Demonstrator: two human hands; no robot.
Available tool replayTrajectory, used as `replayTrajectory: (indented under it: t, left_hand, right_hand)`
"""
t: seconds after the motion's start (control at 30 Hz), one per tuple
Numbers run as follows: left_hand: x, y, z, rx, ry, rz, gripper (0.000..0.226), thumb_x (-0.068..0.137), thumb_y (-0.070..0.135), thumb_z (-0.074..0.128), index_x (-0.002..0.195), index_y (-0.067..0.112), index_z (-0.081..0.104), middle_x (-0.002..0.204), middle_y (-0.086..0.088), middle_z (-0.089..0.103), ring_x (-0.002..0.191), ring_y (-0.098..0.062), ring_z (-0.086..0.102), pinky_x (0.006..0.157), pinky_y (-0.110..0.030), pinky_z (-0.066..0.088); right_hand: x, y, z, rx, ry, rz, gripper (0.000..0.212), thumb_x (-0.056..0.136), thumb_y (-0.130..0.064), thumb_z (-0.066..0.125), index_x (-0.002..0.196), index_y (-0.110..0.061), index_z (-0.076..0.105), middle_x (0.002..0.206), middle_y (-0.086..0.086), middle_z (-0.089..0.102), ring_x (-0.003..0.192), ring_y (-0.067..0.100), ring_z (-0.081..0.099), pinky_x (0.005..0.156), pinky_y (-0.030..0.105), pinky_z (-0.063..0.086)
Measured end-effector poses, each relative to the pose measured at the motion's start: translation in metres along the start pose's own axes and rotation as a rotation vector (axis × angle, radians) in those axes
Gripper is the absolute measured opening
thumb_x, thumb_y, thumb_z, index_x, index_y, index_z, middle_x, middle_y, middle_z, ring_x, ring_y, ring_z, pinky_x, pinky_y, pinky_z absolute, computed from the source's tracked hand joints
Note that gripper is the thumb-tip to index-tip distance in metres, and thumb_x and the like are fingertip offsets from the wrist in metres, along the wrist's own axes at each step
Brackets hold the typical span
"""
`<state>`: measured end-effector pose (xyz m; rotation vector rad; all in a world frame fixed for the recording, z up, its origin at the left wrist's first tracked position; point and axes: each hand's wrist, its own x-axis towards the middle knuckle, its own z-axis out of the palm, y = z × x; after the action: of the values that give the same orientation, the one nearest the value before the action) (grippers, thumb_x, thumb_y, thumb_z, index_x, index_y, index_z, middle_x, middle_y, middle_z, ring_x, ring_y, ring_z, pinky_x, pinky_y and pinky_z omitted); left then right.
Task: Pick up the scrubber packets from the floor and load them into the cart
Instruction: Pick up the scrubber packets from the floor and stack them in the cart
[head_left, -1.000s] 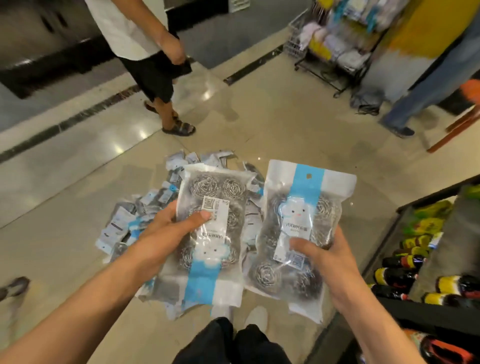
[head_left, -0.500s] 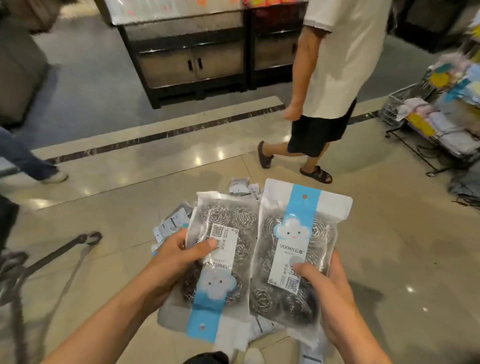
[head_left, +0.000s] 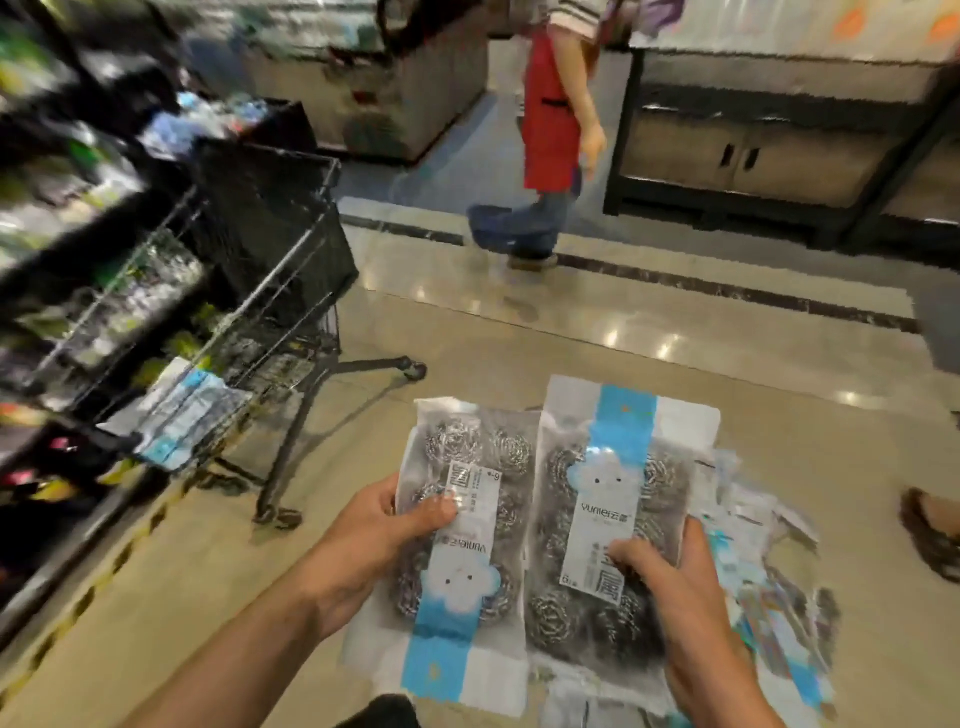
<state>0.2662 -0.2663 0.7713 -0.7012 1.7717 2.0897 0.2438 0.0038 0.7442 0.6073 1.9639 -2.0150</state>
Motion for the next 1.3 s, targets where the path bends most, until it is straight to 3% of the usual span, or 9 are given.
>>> replayTrajectory:
  t: [0.07,0.17,0.27,0.37,0.67,0.9,1.1,1.3]
  left_hand:
    - [-0.012,0.0,-0.033,-0.053,0.108,0.007,0.03,0.09,0.01,0.073,0.119,0.006,0.07,0.113,-0.02,0.077,0.103,-0.037,0.076,0.086,-0.043,0.063]
    - [-0.025,-0.001,-0.085,-0.122,0.249,-0.006,0.032,0.086,0.01,0.076,0.117,0.005,0.071,0.108,-0.02,0.078,0.102,-0.038,0.076,0.097,-0.053,0.058]
    - [-0.035,-0.004,-0.143,-0.203,0.318,-0.008,0.039,0.085,0.017,0.079,0.121,0.007,0.071,0.113,-0.019,0.077,0.105,-0.038,0.075,0.104,-0.056,0.052]
    - [-0.037,-0.002,-0.2,-0.233,0.35,0.011,0.04,0.086,0.018,0.078,0.124,0.008,0.07,0.115,-0.019,0.077,0.108,-0.038,0.074,0.107,-0.056,0.049]
    - [-0.016,0.032,-0.347,-0.332,0.45,0.055,0.041,0.084,0.018,0.078,0.124,0.015,0.069,0.113,-0.013,0.079,0.106,-0.033,0.075,0.108,-0.056,0.049]
    - [0.025,0.053,-0.412,-0.404,0.482,0.052,0.04,0.084,0.019,0.079,0.123,0.015,0.07,0.114,-0.014,0.078,0.107,-0.033,0.075,0.107,-0.055,0.049]
    - [0.078,0.087,-0.458,-0.43,0.514,0.045,0.043,0.086,0.017,0.079,0.128,0.013,0.068,0.118,-0.018,0.076,0.108,-0.037,0.074,0.104,-0.052,0.052]
    - [0.13,0.148,-0.504,-0.379,0.607,0.027,0.037,0.088,0.015,0.076,0.125,0.014,0.069,0.116,-0.015,0.077,0.107,-0.036,0.075,0.104,-0.056,0.053]
  right_hand:
    - [0.005,-0.006,0.037,-0.043,-0.085,0.009,0.04,0.084,0.005,0.07,0.114,-0.02,0.06,0.098,0.002,0.079,0.077,0.013,0.077,0.063,0.029,0.056]
    - [0.004,-0.017,0.098,-0.1,-0.201,0.005,0.04,0.087,0.006,0.069,0.118,-0.015,0.057,0.096,0.003,0.077,0.064,0.003,0.073,0.05,0.015,0.052]
    - [0.001,-0.021,0.163,-0.144,-0.291,-0.002,0.04,0.088,0.005,0.07,0.116,-0.018,0.053,0.093,-0.003,0.071,0.068,0.012,0.07,0.054,0.025,0.051]
    - [0.003,-0.018,0.228,-0.213,-0.352,-0.011,0.041,0.086,0.001,0.072,0.115,-0.022,0.055,0.101,0.007,0.075,0.081,0.024,0.074,0.065,0.034,0.055]
    - [0.011,-0.024,0.396,-0.297,-0.394,-0.011,0.036,0.086,0.006,0.071,0.107,-0.019,0.057,0.097,0.009,0.076,0.082,0.025,0.074,0.066,0.035,0.053]
    - [0.044,-0.042,0.476,-0.326,-0.435,0.009,0.036,0.086,0.004,0.07,0.112,-0.018,0.057,0.096,0.007,0.078,0.073,0.02,0.077,0.057,0.027,0.056]
    - [0.11,-0.056,0.549,-0.349,-0.482,0.008,0.033,0.085,-0.001,0.073,0.105,-0.023,0.058,0.089,0.003,0.079,0.071,0.017,0.076,0.065,0.037,0.056]
    - [0.164,-0.08,0.624,-0.337,-0.57,0.048,0.039,0.084,-0.002,0.073,0.108,-0.029,0.057,0.093,0.004,0.08,0.081,0.029,0.078,0.078,0.053,0.063]
